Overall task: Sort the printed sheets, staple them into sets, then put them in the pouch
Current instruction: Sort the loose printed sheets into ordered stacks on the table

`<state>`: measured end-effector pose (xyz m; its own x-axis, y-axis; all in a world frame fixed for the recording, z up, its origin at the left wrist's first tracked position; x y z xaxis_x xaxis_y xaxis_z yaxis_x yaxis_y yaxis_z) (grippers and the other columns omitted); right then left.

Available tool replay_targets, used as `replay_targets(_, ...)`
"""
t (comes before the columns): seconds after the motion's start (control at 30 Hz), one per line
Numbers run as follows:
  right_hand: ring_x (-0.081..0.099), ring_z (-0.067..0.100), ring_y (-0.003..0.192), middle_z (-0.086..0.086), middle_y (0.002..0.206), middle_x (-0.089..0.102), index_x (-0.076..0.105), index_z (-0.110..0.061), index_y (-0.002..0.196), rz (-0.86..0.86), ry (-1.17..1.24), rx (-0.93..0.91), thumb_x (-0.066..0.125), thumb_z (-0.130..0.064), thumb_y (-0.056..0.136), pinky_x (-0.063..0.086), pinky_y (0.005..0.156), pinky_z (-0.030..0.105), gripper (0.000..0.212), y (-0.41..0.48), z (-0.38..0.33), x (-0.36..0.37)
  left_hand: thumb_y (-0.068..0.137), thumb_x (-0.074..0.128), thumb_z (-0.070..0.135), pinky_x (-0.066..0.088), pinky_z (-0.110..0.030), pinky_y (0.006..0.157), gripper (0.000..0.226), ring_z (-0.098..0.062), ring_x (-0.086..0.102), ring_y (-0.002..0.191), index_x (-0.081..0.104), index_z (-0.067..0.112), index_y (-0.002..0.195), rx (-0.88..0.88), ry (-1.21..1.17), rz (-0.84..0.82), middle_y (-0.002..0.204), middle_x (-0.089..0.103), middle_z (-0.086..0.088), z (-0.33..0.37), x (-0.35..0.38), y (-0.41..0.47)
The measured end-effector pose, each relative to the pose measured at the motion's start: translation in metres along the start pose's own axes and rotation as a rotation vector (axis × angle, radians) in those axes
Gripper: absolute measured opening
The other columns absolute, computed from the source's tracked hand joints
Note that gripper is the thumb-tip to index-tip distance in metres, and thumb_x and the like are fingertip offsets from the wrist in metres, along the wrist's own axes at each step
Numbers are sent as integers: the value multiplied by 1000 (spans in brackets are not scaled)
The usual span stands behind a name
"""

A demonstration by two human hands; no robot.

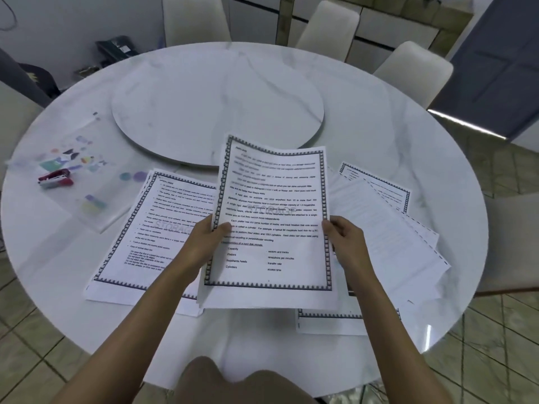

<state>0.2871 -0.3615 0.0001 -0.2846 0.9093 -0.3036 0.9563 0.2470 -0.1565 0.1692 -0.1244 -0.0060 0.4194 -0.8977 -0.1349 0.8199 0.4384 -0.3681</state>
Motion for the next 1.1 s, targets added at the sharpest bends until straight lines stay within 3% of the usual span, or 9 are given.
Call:
replay_targets(0.07,62,10,76,-3,87,67,63,-13,103,-6,31,35,52,-17,94,50,63,17,15,-3,11,-5,97,42,13,42,-28,89,30,-17,56,101,51,12,126,-64,27,-5,115,59,-2,-20,5,-2)
replay_targets(0.13,65,16,76,2,85,68,62,-10,106,-6,77,76,51,-12,94,53,61,20,16,-6,26,-14,98,40,11,39,-28,92,33,-19,53,103,48,6,129,-122,62,-6,120,56,-7,-42,11,-7)
replay_targets(0.33,65,19,78,2,85,68,63,-10,105,69,-9,174,54,-11,91,53,68,26,17,-7,62,-58,99,38,10,36,-33,101,37,-29,48,123,41,5,135,-201,101,17,132,52,-11,-74,17,-11)
replay_targets(0.5,57,16,94,6,108,63,62,-10,111,136,-332,66,59,-12,89,41,84,23,23,2,71,-94,98,40,13,36,-37,103,36,-30,48,123,44,6,134,-199,146,72,133,51,-11,-74,25,-4)
replay_targets(0.7,40,25,121,10,129,45,50,-7,126,-2,-679,20,70,-27,80,34,99,31,54,13,89,-87,98,41,18,33,-42,109,42,-29,44,128,39,7,139,-211,197,142,140,47,-11,-77,37,-5)
replay_targets(0.87,41,27,116,11,124,46,49,-7,126,3,-911,-97,72,-40,74,40,92,34,66,9,89,-71,98,40,13,33,-37,103,38,-31,45,125,43,4,134,-165,249,243,136,49,-14,-74,44,-6)
replay_targets(1.0,44,26,112,9,119,49,53,-8,121,6,-954,-152,63,-39,83,43,83,34,50,14,85,-68,97,39,12,36,-33,94,34,-31,48,120,48,3,129,-131,290,324,131,53,-16,-72,52,-7)
replay_targets(1.1,49,26,104,9,111,56,56,-9,113,14,-1020,-201,51,-28,90,43,72,34,30,14,75,-70,97,39,11,35,-30,85,28,-29,52,106,52,4,121,-120,322,345,125,57,-17,-72,53,-8)
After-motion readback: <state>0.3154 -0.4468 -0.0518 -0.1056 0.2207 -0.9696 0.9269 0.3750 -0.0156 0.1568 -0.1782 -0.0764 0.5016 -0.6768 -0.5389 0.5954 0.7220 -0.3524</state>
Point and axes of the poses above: each hand's wrist, its own y-axis towards the middle knuckle, its own x-axis out of the palm, z = x × y, the point moved 7 cm from there along y, towards the middle knuckle
